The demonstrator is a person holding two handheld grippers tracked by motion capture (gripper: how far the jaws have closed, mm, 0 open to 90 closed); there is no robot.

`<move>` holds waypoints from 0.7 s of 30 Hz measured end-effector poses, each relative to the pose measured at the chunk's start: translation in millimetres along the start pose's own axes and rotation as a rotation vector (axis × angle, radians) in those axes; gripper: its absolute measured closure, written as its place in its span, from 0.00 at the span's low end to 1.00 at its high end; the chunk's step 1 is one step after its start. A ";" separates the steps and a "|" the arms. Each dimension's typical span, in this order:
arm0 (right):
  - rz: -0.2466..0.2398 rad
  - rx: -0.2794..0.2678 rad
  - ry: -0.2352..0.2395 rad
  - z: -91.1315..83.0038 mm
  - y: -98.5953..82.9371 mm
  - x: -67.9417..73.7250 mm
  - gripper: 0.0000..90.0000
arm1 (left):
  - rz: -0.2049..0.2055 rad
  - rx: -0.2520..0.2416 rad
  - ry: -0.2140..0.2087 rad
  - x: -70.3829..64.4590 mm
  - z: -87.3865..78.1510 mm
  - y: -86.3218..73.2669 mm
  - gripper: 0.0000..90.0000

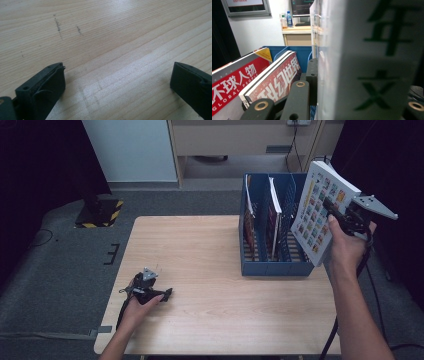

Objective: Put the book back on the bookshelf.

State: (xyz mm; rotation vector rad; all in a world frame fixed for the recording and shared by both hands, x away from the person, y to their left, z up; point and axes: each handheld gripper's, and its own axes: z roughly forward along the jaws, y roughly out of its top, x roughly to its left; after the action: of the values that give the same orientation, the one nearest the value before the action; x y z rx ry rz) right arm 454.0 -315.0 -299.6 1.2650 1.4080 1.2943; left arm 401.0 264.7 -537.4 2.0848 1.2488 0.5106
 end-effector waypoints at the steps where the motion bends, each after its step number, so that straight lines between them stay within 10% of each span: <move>1: 0.004 -0.001 0.001 2.5 0.5 1.3 0.82 | 0.000 0.000 0.000 0.0 0.0 0.0 0.00; 21: -0.001 0.005 -0.015 31.3 -3.0 4.2 0.82 | -0.001 0.000 0.000 0.0 0.2 0.1 0.00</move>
State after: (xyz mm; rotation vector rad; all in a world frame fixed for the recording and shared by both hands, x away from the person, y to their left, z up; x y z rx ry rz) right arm 483.6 -305.7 -306.5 1.2752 1.4019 1.2785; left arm 401.1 264.6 -537.4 2.0841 1.2494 0.5107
